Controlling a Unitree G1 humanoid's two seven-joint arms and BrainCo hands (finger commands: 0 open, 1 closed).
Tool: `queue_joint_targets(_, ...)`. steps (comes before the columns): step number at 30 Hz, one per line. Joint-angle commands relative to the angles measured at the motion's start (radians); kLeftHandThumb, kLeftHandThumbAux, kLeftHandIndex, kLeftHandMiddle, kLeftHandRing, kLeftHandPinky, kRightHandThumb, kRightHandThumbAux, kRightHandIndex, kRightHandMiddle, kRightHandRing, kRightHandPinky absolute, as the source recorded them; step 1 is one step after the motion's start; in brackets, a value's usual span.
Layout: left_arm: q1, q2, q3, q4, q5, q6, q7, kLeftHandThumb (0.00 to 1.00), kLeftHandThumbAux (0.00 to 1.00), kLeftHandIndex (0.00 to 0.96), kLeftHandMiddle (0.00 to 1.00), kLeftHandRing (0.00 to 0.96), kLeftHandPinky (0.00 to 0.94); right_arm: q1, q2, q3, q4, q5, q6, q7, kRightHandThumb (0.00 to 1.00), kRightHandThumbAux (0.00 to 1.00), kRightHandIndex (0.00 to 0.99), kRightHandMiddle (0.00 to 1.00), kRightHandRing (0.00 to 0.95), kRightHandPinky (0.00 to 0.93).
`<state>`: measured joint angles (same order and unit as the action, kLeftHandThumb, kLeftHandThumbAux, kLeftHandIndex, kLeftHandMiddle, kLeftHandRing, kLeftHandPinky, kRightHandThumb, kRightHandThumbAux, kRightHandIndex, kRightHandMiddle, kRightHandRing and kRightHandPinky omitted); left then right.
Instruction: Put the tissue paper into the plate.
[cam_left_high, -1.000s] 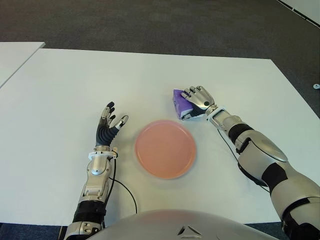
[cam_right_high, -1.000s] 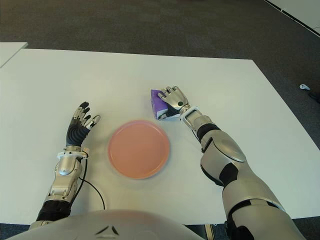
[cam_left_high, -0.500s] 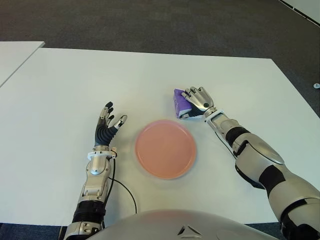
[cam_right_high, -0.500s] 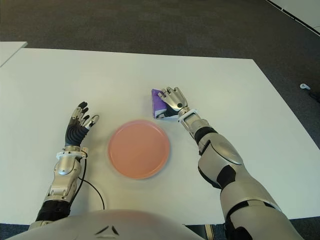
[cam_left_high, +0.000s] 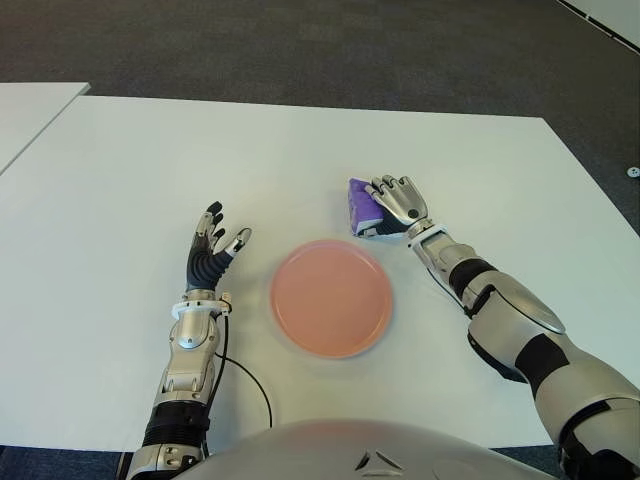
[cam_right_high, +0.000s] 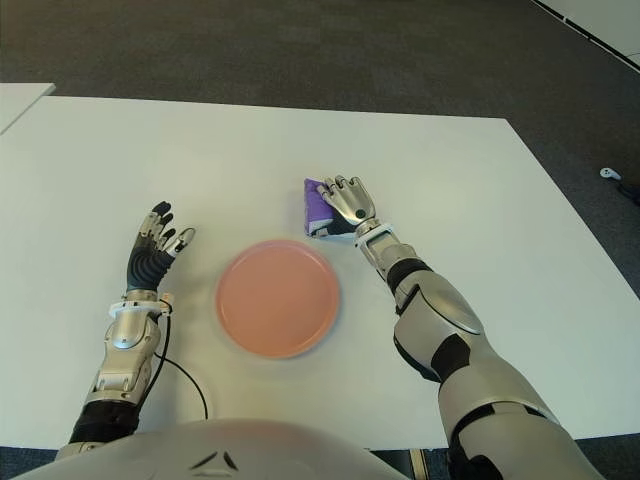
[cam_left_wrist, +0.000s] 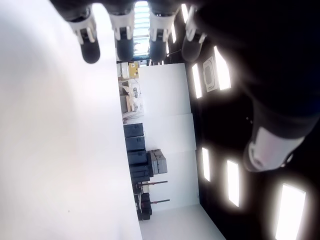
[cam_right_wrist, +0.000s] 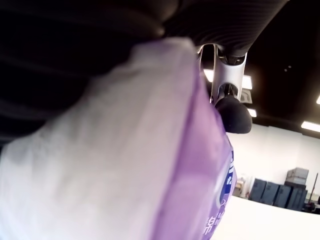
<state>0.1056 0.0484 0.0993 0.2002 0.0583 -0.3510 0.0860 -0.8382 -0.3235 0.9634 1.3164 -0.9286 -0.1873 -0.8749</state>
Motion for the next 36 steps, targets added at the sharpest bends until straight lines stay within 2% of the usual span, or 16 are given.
queue_joint_targets(1,0.027,-0.001,0.006,0.001,0.003,0.039,0.012,0.000,0.611,0.000,0.000,0.000,0.000,0.258,0.072,0.034,0.068,-0.028,-0.118,0.120,0.953,0.659,0.379,0.508,0.530,0.812)
queue_joint_targets(16,0.019,0.003,0.010,0.010,0.002,0.039,0.009,0.000,0.617,0.000,0.000,0.000,0.000,0.270,0.078,0.016,0.066,-0.014,-0.127,0.093,0.953,0.660,0.379,0.506,0.528,0.808)
queue_joint_targets(20,0.013,0.005,0.013,0.021,0.002,0.032,0.010,0.000,0.615,0.000,0.000,0.000,0.000,0.242,0.069,-0.022,0.061,0.016,-0.142,0.098,0.952,0.660,0.379,0.507,0.528,0.811)
queue_joint_targets(23,0.013,0.007,0.013,0.021,0.003,0.031,0.009,0.000,0.613,0.000,0.000,0.000,0.000,0.195,0.064,-0.053,0.046,0.036,-0.149,0.039,0.952,0.659,0.380,0.508,0.528,0.805)
queue_joint_targets(26,0.011,0.008,0.014,0.021,0.003,0.032,0.007,0.000,0.612,0.000,0.000,0.000,0.000,0.162,0.059,-0.069,0.033,0.038,-0.154,-0.019,0.886,0.672,0.392,0.529,0.754,0.822)
queue_joint_targets(28,0.010,0.008,0.015,0.022,0.003,0.032,0.007,0.000,0.612,0.000,0.000,0.000,0.000,0.143,0.054,-0.079,0.025,0.039,-0.162,-0.057,0.870,0.675,0.396,0.535,0.809,0.824)
queue_joint_targets(36,0.008,0.014,0.011,0.022,0.010,0.033,0.004,0.000,0.608,0.000,0.000,0.000,0.000,0.087,0.014,-0.126,-0.020,0.035,-0.209,-0.262,0.856,0.677,0.402,0.543,0.874,0.855)
